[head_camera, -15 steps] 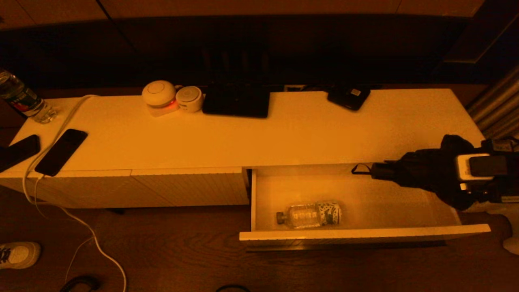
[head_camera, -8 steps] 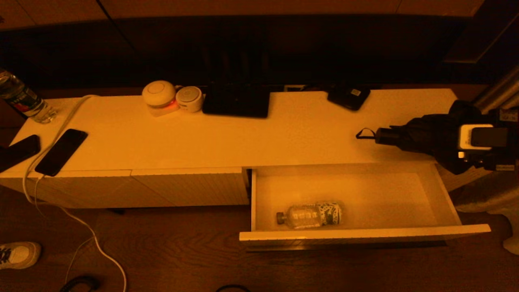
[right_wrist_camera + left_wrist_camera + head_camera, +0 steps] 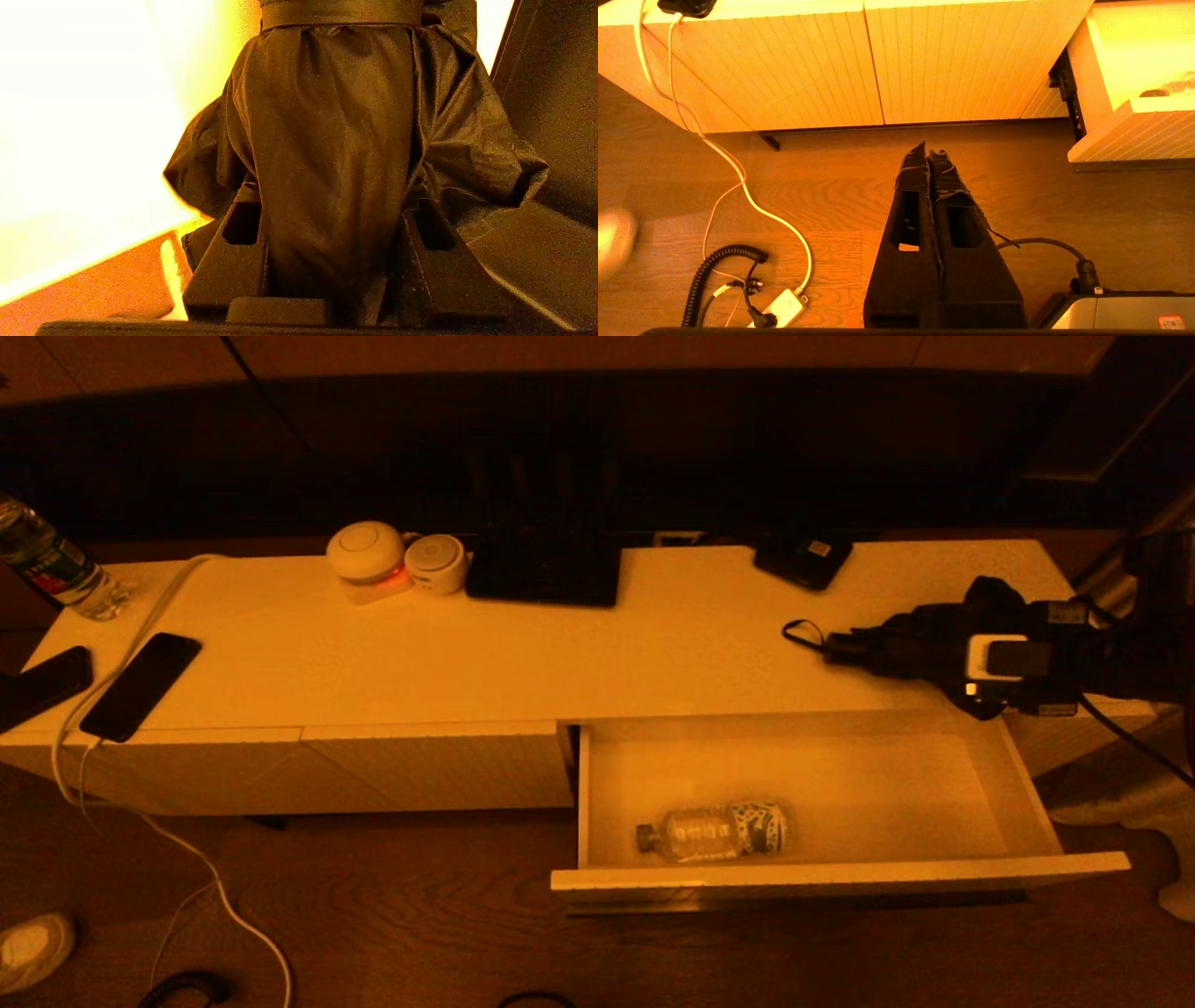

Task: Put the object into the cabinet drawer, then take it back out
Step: Take the umbrella out of the drawer and put it on the table

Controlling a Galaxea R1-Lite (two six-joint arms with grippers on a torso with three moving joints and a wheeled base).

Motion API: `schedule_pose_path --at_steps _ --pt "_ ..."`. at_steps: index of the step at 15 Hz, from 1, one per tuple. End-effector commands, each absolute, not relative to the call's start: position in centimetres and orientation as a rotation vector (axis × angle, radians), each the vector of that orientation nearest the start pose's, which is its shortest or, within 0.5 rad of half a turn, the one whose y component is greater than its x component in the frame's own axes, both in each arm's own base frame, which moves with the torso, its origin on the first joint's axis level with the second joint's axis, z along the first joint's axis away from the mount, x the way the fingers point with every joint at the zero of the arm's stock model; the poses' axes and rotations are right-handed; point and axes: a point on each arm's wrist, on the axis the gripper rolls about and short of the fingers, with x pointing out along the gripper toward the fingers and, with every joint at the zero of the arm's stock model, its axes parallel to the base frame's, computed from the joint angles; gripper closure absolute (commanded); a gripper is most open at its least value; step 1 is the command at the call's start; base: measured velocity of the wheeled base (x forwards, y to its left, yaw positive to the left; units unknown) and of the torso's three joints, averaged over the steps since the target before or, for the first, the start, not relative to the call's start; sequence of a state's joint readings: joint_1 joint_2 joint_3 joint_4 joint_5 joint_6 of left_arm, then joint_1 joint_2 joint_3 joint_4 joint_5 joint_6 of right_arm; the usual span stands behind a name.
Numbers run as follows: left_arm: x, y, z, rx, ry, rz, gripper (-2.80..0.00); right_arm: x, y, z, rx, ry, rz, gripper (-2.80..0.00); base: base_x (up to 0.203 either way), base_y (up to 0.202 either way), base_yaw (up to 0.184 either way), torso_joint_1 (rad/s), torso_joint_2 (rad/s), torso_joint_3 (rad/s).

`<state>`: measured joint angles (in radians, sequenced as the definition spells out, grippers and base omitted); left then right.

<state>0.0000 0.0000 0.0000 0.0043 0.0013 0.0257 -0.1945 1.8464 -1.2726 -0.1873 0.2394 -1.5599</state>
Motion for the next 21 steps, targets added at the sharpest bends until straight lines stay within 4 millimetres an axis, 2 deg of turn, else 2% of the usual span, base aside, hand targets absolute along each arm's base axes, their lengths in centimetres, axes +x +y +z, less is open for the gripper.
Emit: schedule_pose_path --at_steps 1,5,6,7,14,17,19,21 --pt "-2.3 0.0 7.5 0.026 0.005 0.001 0.00 37.6 -6.1 20.6 -1.461 0.256 0.353 0.00 0.000 0.000 0.000 0.000 0.00 0.000" --pt "-2.3 0.0 7.5 0.026 0.005 0.001 0.00 38.2 -5.6 21.0 -1.481 0.199 0.320 0.00 0.000 0.000 0.000 0.000 0.00 0.000" --pt "-2.3 0.0 7.5 0.026 0.005 0.001 0.00 38.2 -5.6 21.0 -1.482 0.194 0.318 -1.22 0.000 0.000 0.000 0.000 0.00 0.000" --pt "-2.3 0.0 7.5 0.026 0.005 0.001 0.00 37.9 -5.6 21.0 -1.485 0.189 0.311 -2.80 0.000 0.000 0.000 0.000 0.00 0.000" --pt "-2.3 0.0 7.5 0.026 0.005 0.001 0.00 34.1 -5.0 23.5 -1.489 0.208 0.320 -2.80 0.000 0.000 0.000 0.000 0.00 0.000" --pt "-2.3 0.0 7.5 0.026 0.005 0.001 0.00 31.0 -4.4 24.7 -1.483 0.204 0.324 -2.80 0.000 0.000 0.000 0.000 0.00 0.000" --pt "-2.3 0.0 7.5 0.026 0.005 0.001 0.00 28.5 -3.3 24.0 -1.437 0.284 0.439 -2.80 0.000 0.000 0.000 0.000 0.00 0.000" --pt "-2.3 0.0 7.5 0.026 0.005 0.001 0.00 26.6 -0.9 22.7 -1.390 0.329 0.587 -2.80 0.000 0.000 0.000 0.000 0.00 0.000"
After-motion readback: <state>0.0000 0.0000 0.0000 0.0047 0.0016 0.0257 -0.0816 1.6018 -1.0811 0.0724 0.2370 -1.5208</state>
